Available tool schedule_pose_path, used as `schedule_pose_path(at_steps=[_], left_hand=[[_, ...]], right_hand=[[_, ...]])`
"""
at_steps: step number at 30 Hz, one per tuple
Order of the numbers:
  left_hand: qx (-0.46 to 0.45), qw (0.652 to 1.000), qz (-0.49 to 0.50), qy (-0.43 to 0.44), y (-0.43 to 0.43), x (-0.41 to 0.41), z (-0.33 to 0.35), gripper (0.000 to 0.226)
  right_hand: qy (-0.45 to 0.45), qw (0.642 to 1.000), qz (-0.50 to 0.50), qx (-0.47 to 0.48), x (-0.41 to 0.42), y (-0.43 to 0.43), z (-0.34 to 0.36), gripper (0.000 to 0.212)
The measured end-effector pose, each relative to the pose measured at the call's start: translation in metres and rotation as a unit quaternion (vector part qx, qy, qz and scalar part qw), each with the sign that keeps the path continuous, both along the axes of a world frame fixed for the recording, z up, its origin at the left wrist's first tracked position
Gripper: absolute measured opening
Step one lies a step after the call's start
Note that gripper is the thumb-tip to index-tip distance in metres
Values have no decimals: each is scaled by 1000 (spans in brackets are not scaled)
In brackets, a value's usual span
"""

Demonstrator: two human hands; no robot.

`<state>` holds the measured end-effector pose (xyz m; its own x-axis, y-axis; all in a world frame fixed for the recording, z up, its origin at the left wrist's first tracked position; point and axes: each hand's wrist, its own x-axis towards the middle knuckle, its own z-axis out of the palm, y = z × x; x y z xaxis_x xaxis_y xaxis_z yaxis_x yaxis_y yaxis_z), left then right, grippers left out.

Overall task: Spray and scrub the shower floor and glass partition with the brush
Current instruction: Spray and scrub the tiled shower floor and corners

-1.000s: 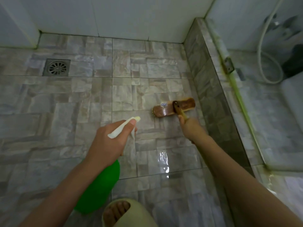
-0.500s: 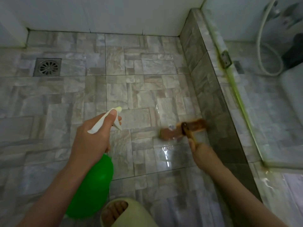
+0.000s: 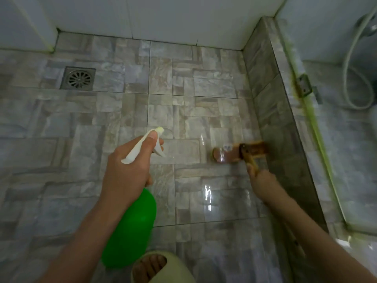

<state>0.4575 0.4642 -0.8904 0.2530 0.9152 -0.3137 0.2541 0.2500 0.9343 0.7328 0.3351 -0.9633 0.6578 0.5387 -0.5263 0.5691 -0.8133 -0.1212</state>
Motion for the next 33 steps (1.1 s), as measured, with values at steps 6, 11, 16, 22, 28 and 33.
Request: schedule_pose_path(at_steps=[6,11,16,22,28,33], left_hand=[[-5,1000,3,13,-1,-8,-3,50],[-27,999,27,14,-1,-22,-1,42],[-23,999,41,13,2,-38,-7,46],[-20,999,39,31,-1,-46,-6,43],[-23,997,74,22,4,-50,-3,30],[-13,998,58,28,10,-46,-8,28]], right_hand=[[15,996,40,76,44,118,-11,51],[32,997,-43,46,-9,2,-14,53],[11,998,9,58,31,92,-11,55],[30,997,-19,70,60,123,-22,54],[-5,997,-68,29,28,24,-33,63],[27,996,-45,68,70,165,-15,58]])
